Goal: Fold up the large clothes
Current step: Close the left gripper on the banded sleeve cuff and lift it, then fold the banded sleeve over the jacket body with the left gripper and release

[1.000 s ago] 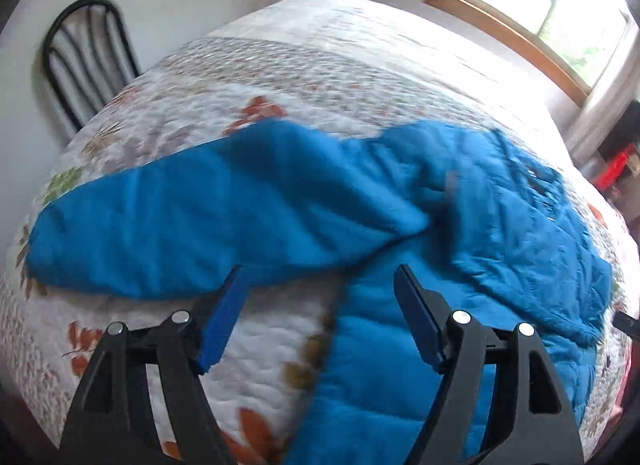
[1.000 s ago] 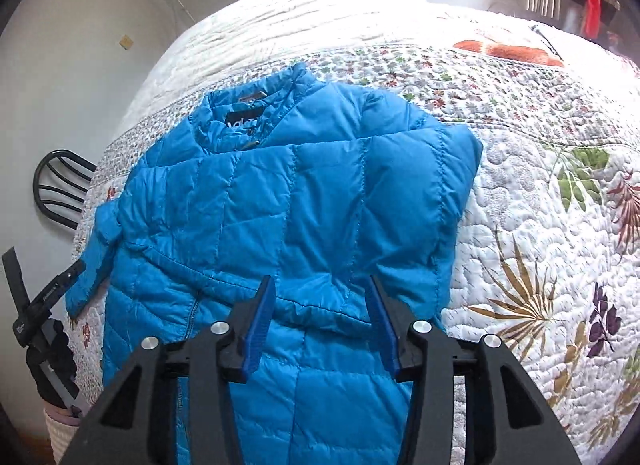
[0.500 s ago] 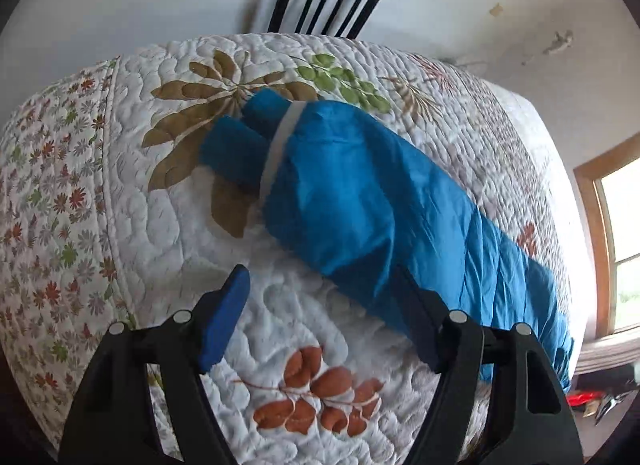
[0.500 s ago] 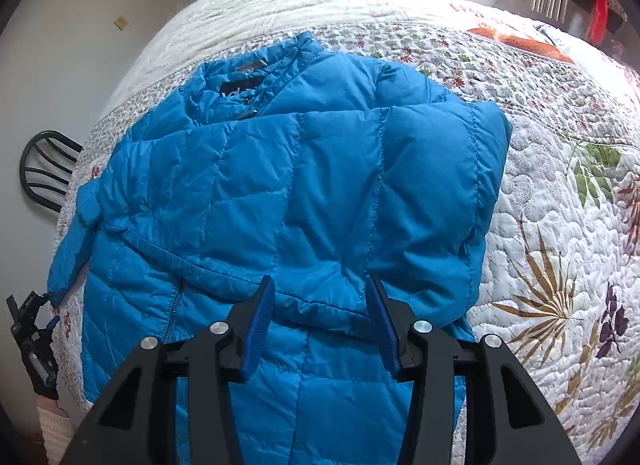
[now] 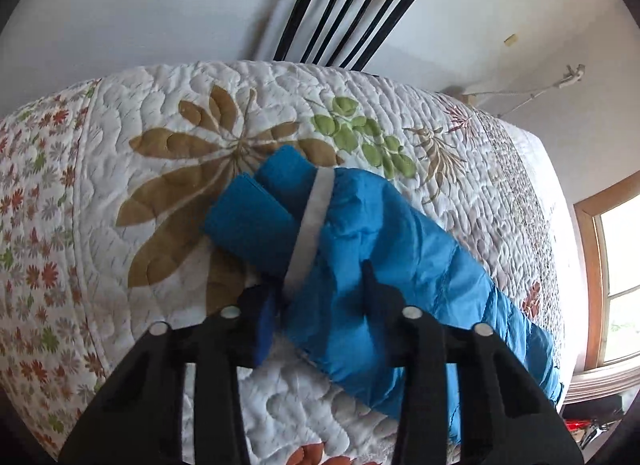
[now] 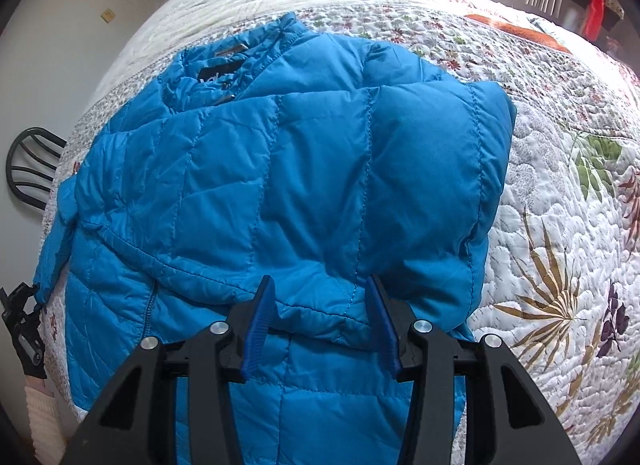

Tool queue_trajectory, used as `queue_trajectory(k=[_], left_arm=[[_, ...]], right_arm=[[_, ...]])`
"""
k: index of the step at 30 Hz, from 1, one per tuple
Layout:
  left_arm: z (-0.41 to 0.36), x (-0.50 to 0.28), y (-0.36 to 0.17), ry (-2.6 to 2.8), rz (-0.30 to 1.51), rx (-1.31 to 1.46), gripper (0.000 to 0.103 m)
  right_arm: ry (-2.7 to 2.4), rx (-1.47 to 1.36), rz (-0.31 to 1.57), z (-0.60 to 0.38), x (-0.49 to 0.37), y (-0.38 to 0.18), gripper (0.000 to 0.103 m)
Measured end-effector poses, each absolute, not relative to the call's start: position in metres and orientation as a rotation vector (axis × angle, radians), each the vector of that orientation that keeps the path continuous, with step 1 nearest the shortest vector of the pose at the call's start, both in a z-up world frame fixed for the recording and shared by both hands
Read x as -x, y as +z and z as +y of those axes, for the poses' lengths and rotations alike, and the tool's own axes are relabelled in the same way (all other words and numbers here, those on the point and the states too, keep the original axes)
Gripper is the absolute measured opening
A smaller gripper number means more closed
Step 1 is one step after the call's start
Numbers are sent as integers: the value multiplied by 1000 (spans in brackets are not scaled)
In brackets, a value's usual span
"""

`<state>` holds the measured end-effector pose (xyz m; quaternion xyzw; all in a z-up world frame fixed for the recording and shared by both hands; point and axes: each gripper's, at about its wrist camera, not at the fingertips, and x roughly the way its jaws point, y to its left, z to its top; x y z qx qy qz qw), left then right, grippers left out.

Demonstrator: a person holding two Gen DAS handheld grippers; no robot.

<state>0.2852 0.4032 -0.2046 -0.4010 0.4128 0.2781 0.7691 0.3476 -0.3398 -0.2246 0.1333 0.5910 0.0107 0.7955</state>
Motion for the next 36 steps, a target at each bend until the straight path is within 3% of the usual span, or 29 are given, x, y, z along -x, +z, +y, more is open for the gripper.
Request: queue_trajectory(k=[3, 10, 15, 22, 27, 36], left_arm=[[393, -290, -194, 605, 877, 813, 22], [335, -298, -127, 490, 806, 637, 20], [241, -317, -77, 295, 813, 471, 20], [103, -333, -52, 1, 815, 323, 20], [11, -348, -70, -164, 872, 230, 20], [-63, -370, -174, -220, 1126, 108, 20]], right_arm=[[21, -285, 1273, -339, -349, -225, 47], [-21, -166, 1281, -321, -345, -204, 47], [-38, -188, 1309, -314, -352, -202, 47], [-18, -237, 1314, -314, -355, -207, 47], [-20, -246, 1334, -315, -358, -216, 47], [-19, -237, 1356, -316, -364, -234, 47]])
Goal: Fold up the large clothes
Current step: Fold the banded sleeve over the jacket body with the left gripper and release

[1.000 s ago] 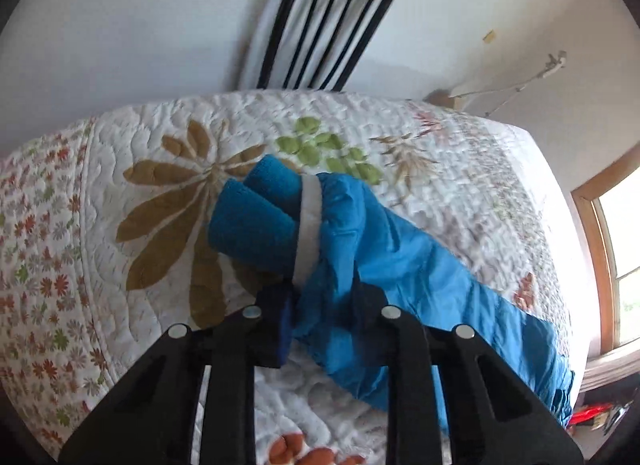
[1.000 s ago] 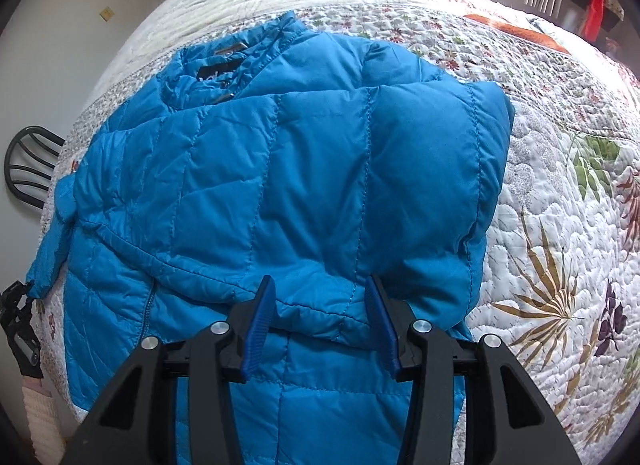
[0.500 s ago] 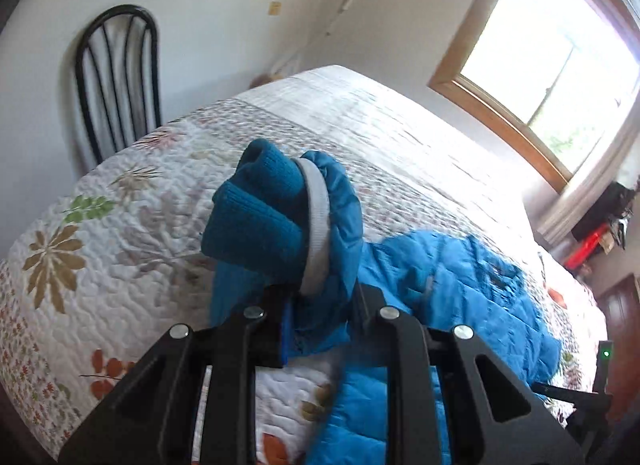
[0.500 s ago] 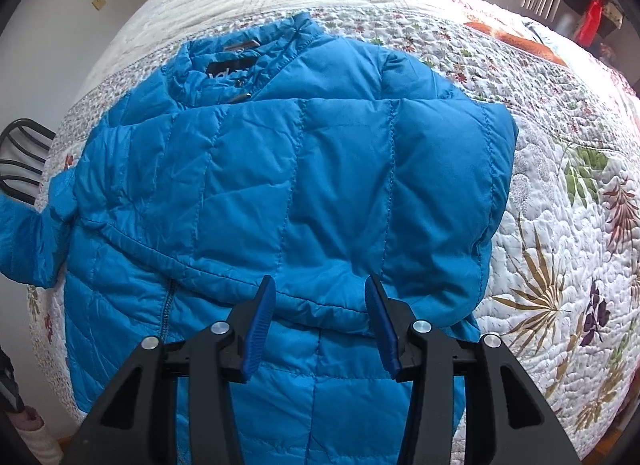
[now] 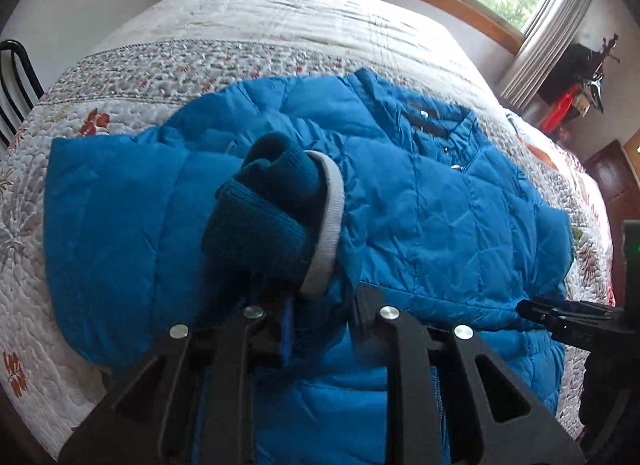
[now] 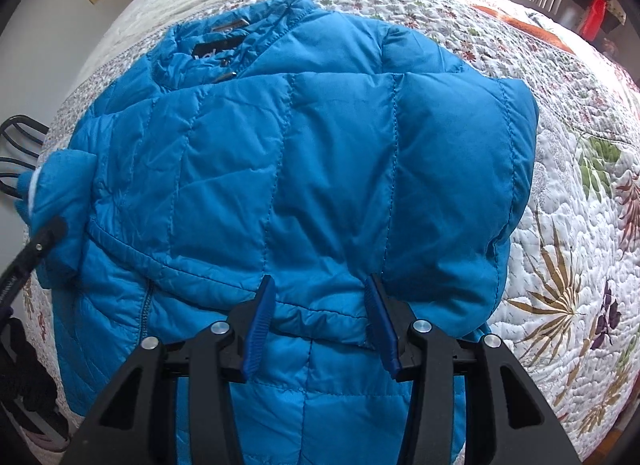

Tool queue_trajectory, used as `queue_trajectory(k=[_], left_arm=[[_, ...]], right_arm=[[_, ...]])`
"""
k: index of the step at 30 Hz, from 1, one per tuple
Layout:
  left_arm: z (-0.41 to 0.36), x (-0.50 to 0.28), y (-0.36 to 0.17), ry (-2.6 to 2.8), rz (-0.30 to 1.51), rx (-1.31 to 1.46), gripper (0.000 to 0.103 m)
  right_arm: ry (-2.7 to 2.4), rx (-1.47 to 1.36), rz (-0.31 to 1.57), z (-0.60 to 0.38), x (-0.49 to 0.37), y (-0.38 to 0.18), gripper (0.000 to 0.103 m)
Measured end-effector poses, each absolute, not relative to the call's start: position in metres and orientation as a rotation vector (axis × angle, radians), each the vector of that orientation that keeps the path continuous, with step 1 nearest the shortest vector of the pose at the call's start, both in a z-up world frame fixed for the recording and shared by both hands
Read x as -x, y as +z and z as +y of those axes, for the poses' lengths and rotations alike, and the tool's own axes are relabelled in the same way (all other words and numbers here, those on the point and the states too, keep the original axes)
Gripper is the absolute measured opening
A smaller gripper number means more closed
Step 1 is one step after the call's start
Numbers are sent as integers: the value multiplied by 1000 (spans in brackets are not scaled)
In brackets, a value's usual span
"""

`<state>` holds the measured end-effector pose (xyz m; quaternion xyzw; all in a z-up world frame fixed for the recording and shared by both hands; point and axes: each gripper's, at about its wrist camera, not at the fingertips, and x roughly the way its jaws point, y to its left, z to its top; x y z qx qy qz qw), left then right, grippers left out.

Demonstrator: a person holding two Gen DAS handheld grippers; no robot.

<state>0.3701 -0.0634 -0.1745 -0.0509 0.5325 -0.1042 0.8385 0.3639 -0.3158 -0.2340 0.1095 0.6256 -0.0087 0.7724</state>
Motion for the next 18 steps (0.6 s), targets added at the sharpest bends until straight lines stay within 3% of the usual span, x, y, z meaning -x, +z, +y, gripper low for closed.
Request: queue_trajectory(k=[6, 10, 14, 18], left_arm=[[-76, -374, -195, -241, 1164, 75, 21], [-72, -368, -180, -260, 1168, 68, 25], [-49, -345, -144, -348, 1125, 138, 50], [-10, -331, -117, -325, 1054, 171, 58]], right_arm=[[-9, -231, 1360, -315, -366, -238, 47], [2, -224, 1359, -312, -370, -233, 47], [74, -261, 1334, -302, -373, -217, 47], [192, -285, 1298, -275, -384, -200, 56]])
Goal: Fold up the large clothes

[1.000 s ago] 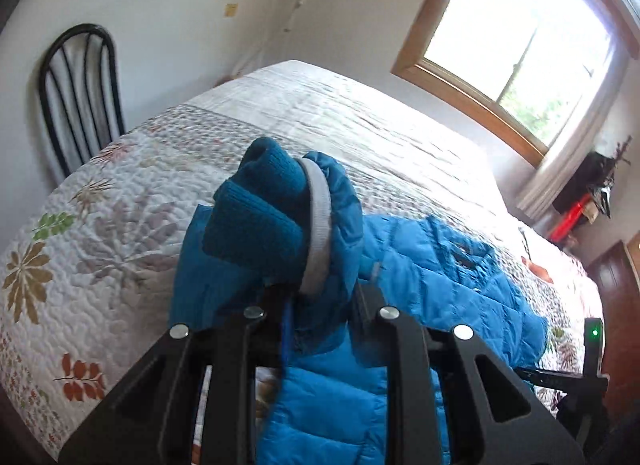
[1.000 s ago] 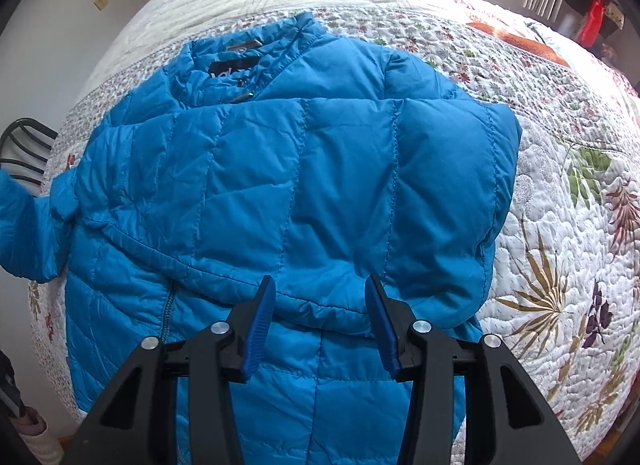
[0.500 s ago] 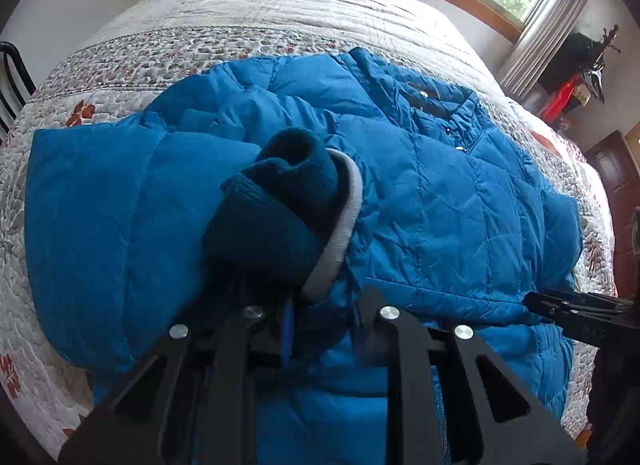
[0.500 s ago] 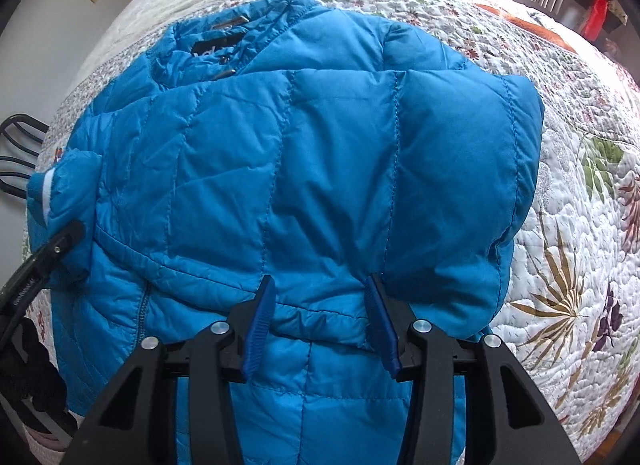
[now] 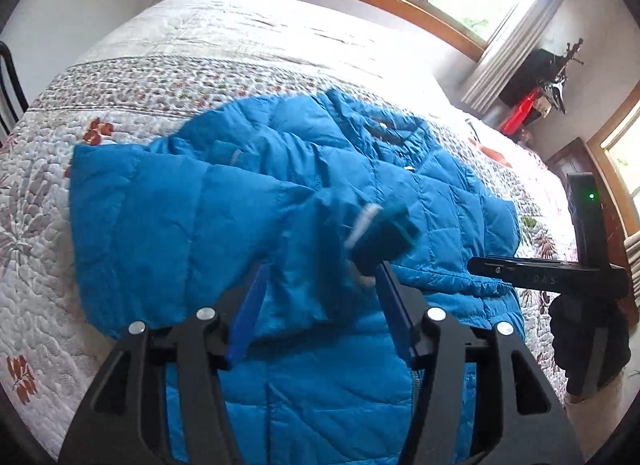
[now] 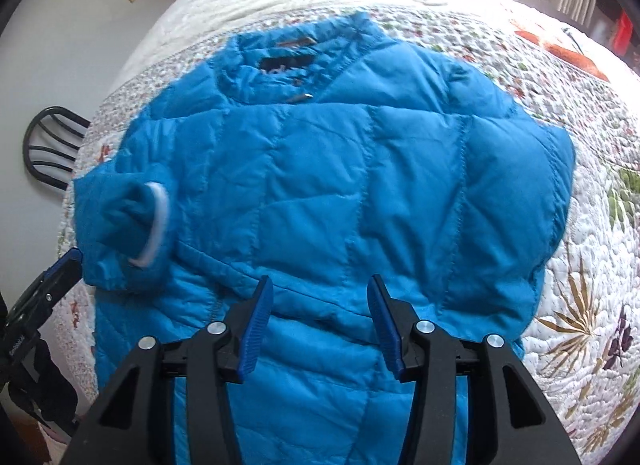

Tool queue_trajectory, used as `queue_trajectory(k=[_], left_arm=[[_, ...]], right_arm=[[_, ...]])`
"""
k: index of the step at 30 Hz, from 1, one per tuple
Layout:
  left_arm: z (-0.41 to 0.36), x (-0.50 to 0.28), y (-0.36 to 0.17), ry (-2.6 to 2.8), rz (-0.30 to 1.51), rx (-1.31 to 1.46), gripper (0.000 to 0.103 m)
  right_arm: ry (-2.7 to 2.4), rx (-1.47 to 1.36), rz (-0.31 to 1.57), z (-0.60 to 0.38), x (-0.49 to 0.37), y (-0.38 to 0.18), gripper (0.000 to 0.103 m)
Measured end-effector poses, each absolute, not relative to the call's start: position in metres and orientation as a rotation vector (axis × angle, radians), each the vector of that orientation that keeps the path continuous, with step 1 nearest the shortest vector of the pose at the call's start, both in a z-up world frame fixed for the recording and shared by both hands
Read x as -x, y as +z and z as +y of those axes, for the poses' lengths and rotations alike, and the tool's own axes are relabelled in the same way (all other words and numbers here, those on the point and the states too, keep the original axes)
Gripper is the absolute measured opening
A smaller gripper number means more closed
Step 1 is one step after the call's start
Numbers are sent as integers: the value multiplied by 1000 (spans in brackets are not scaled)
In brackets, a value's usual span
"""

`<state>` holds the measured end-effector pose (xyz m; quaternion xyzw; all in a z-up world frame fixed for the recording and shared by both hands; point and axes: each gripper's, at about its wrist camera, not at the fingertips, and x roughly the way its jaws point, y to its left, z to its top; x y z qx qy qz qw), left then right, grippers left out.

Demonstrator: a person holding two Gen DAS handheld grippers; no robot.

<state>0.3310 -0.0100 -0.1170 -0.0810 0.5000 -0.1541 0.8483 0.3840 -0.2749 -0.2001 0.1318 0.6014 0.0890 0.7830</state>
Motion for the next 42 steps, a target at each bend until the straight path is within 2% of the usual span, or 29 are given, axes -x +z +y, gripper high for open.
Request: queue_trajectory(k=[3, 6, 10, 12, 14, 15, 18, 22, 27, 35, 42], left_arm=[[24, -342, -124, -134, 1050, 114, 58], [50, -355, -145, -31, 1094, 97, 57], [61, -365, -172, -9, 1147, 93, 56], [59, -366, -182, -9, 1155, 73, 56], [55, -366, -189, -5, 1156, 59, 56], [55, -366, -191, -4, 1155, 58, 56], [54, -370, -194, -4, 1159, 74, 56], [53, -371, -194, 1, 1164, 67, 57], [52, -366, -168, -6, 1121, 97, 56], [31, -360, -115, -28, 964, 110, 56], [-21, -375, -125, -109, 983, 49, 56]], right_arm=[[283, -294, 1291, -246, -397, -193, 59], [308, -260, 1308, -221, -407, -193, 66], [339, -258, 1352, -197, -422, -209, 66], [333, -241, 1373, -190, -427, -216, 61], [332, -240, 1397, -184, -431, -226, 51], [330, -245, 1412, -183, -433, -231, 39], [326, -265, 1436, -184, -434, -244, 23], [329, -276, 1441, -187, -433, -243, 14], [352, -256, 1327, -193, -422, -207, 12], [296, -278, 1091, -268, -397, -114, 12], [115, -314, 1059, -355, -367, -101, 12]])
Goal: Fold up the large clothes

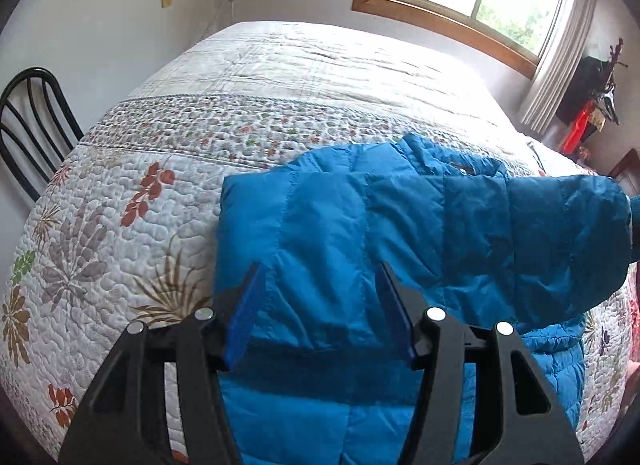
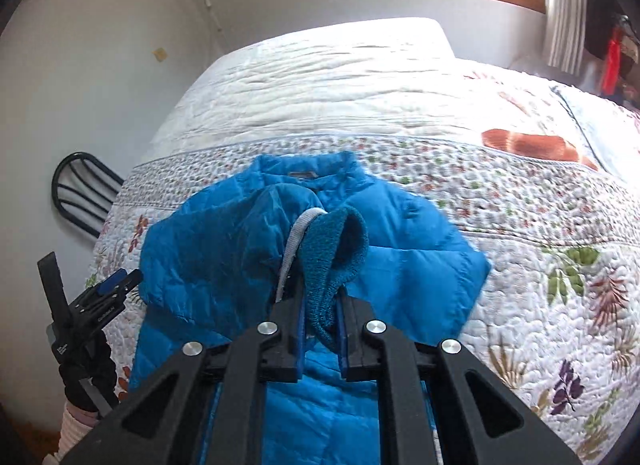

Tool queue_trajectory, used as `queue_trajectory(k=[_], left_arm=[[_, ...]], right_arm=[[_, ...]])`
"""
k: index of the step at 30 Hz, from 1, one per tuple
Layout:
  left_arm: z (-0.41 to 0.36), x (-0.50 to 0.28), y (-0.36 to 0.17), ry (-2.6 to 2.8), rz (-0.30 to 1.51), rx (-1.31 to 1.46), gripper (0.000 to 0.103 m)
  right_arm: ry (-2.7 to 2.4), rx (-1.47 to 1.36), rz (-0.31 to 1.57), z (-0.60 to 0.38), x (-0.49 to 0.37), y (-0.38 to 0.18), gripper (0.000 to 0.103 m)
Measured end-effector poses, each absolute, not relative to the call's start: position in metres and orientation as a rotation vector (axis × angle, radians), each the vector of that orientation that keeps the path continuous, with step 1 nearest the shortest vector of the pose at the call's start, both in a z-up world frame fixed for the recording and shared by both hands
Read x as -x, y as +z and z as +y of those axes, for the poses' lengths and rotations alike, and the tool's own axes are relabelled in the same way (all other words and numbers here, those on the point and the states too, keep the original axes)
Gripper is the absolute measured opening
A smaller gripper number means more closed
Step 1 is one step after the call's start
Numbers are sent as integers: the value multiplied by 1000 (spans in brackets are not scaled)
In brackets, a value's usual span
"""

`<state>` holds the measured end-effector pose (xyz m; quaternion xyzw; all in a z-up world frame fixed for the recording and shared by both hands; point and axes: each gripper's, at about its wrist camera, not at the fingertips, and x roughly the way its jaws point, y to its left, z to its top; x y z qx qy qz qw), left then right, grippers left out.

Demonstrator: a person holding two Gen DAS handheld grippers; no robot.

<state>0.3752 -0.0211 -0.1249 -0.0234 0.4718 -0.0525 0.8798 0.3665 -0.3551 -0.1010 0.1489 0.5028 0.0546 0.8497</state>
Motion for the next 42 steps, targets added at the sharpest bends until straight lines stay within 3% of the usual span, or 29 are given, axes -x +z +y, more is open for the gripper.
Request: queue_trajectory(k=[8, 14, 20, 22, 25, 29, 34, 39, 42], left_arm=[[-57, -398, -186, -95, 1112, -59, 56], [-58, -395, -202, -93, 1115, -109, 57], [-57, -399, -202, -98, 1128, -94, 57], [-57, -398, -195, -103, 1129, -95, 56], [-50, -390, -177, -118, 1109, -49, 56], [-58, -383, -148, -167, 1053, -2, 56], [-96, -389, -148, -220, 1049, -38, 56], [-110, -396, -185, -211, 1129, -72, 56], [-107, -395, -200, -230, 1142, -66, 57]], right_arm=[[3, -400, 1223, -392, -360, -184, 12], [-19, -433, 1289, -398, -356, -235, 12], [-36, -435, 1284, -401, -357, -230, 14], [-86, -403, 1254, -402, -349, -212, 22], [-162, -265, 1167, -393, -335, -176, 25], [-8, -296, 1110, -368, -345, -147, 25], [98, -258, 1186, -315, -382, -173, 24], [69, -241, 1269, -304, -397, -214, 24], [62, -247, 1294, -307, -399, -231, 17]])
